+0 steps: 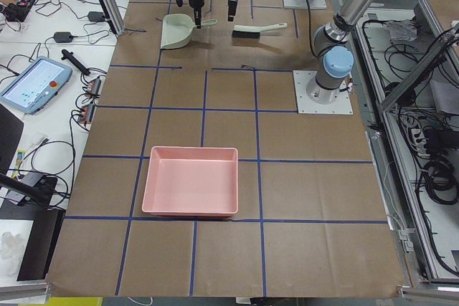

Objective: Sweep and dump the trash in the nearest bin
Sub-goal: 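Lower the dustpan onto the table and open the right gripper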

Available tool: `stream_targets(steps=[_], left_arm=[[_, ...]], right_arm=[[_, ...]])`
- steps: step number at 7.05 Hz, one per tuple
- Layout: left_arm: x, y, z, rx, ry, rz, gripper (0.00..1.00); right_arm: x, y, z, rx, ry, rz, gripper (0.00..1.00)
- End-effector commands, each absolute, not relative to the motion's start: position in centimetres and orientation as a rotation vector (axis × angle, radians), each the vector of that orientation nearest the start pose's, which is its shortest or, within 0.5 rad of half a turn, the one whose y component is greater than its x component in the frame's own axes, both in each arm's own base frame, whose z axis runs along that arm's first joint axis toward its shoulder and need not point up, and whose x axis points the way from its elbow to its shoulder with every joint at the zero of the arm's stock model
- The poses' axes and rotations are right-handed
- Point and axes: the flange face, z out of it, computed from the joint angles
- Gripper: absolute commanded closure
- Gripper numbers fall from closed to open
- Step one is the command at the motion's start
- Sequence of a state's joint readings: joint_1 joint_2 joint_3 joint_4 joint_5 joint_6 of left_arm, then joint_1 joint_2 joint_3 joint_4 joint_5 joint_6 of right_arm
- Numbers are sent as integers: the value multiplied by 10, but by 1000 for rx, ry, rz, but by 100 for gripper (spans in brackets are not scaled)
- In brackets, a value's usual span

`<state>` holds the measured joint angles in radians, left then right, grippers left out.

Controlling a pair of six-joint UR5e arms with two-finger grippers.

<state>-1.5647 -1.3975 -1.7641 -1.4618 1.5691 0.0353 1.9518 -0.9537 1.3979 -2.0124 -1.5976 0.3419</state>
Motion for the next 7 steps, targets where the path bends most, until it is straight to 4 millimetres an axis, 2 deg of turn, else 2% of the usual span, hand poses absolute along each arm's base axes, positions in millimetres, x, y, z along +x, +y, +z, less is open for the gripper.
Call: stream_targets(steps=[1, 2, 3, 4, 6, 7], left_arm=[[-131, -428, 482, 46, 3138, -137, 1], [-131, -428, 482, 46, 3138, -137, 1], [-131, -428, 482, 46, 3139, -137, 1], [-131, -428, 482, 46, 3140, -137, 1], [-131, -428, 482, 48, 3138, -140, 1], [-131, -428, 482, 48, 3139, -140, 1]], right_arm=[[374, -605, 256, -51, 3160, -44, 0], [369, -605, 276, -42, 3151, -88, 0], [349, -605, 296, -43, 3163, -50, 0], [315, -599, 328, -11, 3185, 17, 0], [225, -591, 391, -130, 3185, 63, 0], [184, -583, 406, -193, 3179, 47, 0]])
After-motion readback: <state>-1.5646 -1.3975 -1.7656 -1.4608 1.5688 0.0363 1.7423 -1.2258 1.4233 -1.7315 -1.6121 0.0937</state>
